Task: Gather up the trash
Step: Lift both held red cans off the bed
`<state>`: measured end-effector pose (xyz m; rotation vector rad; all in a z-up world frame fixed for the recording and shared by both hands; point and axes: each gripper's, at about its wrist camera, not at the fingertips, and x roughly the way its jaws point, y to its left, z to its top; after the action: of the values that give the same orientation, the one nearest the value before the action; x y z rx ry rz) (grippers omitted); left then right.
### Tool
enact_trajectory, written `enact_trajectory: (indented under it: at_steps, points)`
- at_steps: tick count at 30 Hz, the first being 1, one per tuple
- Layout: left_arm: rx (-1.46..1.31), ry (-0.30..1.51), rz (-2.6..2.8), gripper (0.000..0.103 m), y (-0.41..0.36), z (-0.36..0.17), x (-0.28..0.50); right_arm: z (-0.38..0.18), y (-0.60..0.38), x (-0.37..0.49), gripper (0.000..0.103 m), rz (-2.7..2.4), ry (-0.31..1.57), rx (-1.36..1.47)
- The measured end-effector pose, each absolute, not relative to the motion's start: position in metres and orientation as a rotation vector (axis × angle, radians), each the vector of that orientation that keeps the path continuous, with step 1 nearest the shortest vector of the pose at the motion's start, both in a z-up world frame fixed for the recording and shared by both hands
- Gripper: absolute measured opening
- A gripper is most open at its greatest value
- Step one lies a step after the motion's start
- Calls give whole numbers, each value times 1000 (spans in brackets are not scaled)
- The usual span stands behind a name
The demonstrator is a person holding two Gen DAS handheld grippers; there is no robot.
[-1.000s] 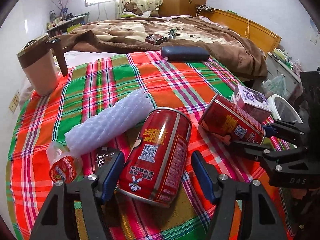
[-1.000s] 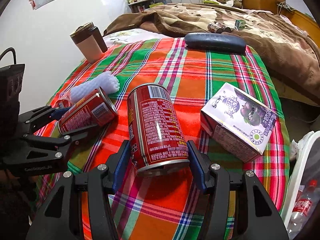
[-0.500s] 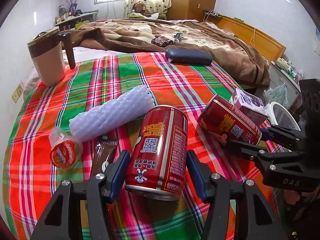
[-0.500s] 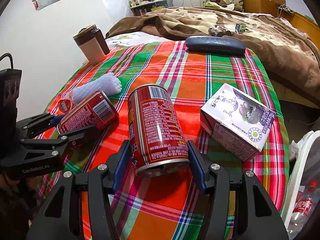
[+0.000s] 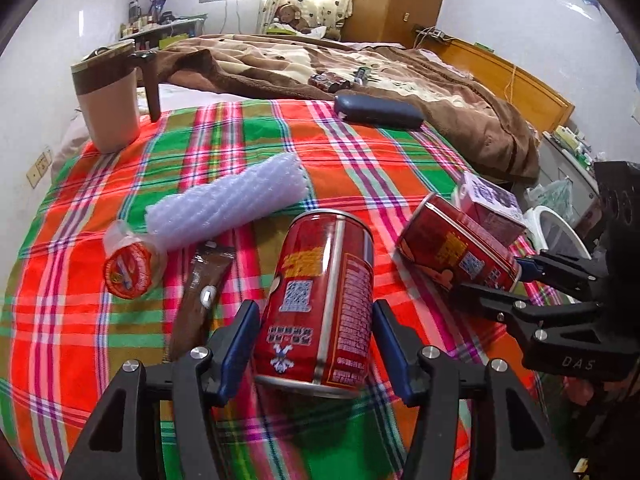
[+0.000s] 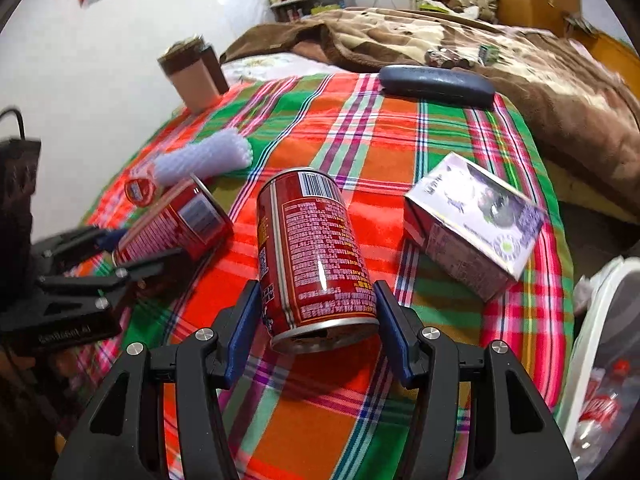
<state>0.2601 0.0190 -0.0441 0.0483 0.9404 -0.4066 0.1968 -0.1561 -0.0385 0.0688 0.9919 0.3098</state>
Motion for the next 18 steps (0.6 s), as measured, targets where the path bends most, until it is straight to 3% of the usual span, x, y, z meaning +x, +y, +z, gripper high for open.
enact_trajectory:
  at_steps: [11, 14, 18]
  points:
    - [35, 968, -403, 62, 20, -50, 273, -40, -151, 220, 58, 280, 1053, 84]
    - [40, 963, -398, 53, 18, -49, 272, -39, -152, 217, 56, 271, 1037, 98]
    - [42, 960, -385, 53, 16, -47, 270, -39, -156, 212, 56, 260, 1020, 114]
